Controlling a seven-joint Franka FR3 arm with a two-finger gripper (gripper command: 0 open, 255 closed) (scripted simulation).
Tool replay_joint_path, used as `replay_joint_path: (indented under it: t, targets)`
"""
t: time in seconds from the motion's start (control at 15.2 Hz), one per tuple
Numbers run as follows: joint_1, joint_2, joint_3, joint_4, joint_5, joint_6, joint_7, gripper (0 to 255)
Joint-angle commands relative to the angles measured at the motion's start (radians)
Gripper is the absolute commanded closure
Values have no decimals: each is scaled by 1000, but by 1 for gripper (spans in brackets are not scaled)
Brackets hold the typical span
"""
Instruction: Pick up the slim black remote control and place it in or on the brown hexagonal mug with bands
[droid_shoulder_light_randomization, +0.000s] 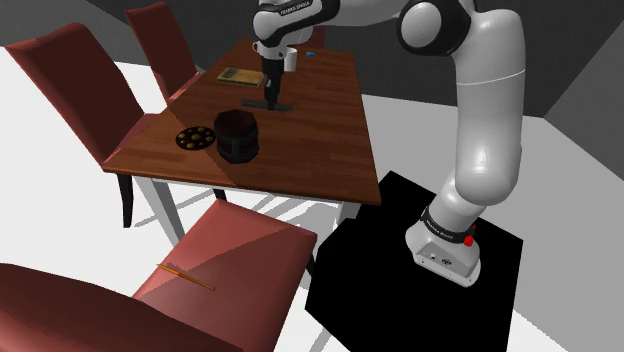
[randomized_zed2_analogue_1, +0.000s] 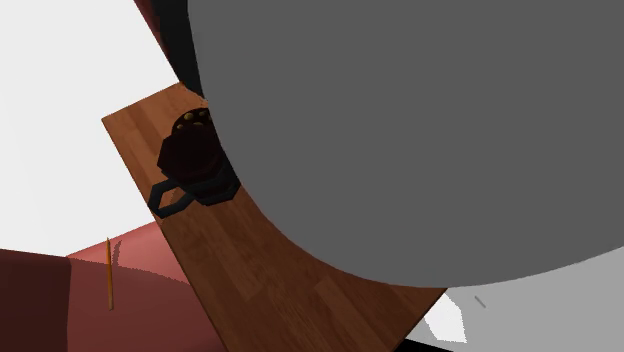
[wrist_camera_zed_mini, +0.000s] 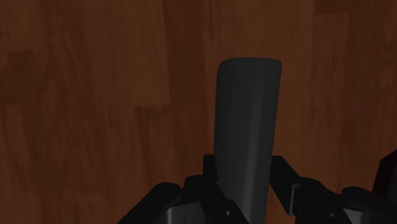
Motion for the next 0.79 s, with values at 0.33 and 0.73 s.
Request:
replay_joint_path:
  t: [0.33,0.73]
  targets:
    - [-2,-25,-2,54,-3,-80,4,255]
    - [-3,-38,-2,116,-5,-154,9,255]
